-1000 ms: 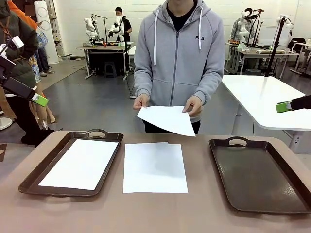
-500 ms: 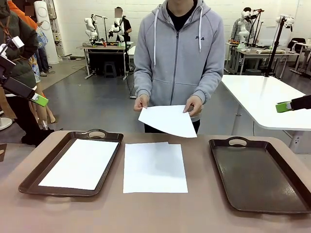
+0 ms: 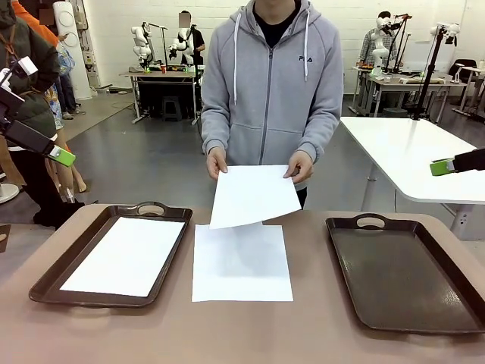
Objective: Sort the A4 documents.
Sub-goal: Receive the A4 Paper.
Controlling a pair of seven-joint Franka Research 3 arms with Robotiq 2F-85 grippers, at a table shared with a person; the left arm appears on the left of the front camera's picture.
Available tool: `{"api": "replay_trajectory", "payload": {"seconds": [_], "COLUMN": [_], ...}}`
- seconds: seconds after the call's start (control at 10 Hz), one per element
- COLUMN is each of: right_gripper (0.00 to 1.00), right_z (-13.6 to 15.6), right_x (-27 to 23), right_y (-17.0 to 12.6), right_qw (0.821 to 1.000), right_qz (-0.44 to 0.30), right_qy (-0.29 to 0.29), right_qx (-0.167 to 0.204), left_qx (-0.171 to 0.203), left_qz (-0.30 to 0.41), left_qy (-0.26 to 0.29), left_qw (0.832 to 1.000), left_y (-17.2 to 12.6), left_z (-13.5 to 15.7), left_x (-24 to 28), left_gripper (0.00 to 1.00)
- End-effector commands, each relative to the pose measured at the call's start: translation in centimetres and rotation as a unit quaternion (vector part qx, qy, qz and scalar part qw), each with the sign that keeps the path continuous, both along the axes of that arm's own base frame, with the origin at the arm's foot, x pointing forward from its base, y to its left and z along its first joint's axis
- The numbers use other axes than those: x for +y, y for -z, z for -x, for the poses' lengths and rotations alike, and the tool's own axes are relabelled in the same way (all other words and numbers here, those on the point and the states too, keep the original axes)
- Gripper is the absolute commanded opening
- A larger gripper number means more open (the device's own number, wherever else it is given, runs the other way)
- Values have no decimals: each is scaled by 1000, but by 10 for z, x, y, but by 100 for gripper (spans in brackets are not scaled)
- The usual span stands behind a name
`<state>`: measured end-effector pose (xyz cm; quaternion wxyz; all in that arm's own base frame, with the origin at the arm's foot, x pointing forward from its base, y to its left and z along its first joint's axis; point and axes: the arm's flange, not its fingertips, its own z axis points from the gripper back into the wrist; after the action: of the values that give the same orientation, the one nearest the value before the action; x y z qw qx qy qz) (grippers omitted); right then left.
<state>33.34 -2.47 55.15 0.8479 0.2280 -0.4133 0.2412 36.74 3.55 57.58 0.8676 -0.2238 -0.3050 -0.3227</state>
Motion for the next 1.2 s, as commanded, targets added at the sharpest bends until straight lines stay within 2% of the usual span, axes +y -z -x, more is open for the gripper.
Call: {"api": "replay_trajectory", "payload": {"seconds": [0.0,1.1], "right_gripper": [100,100], "right_z": [-1,-1], "right_x": [1,1], "right_y": [2,2], "right_qw": [1000,1000], "right_qz": [-6,-6], "right_qy": [-5,-5], "right_qx": [2,2], "left_qx": [0,0], "left_qz": [0,0], "left_qy": [0,0], "left_qw": [1000,1000], "left_y": [0,0], "left_z": [0,0], "left_x": [-1,-1], "left_gripper": [100,100]}}
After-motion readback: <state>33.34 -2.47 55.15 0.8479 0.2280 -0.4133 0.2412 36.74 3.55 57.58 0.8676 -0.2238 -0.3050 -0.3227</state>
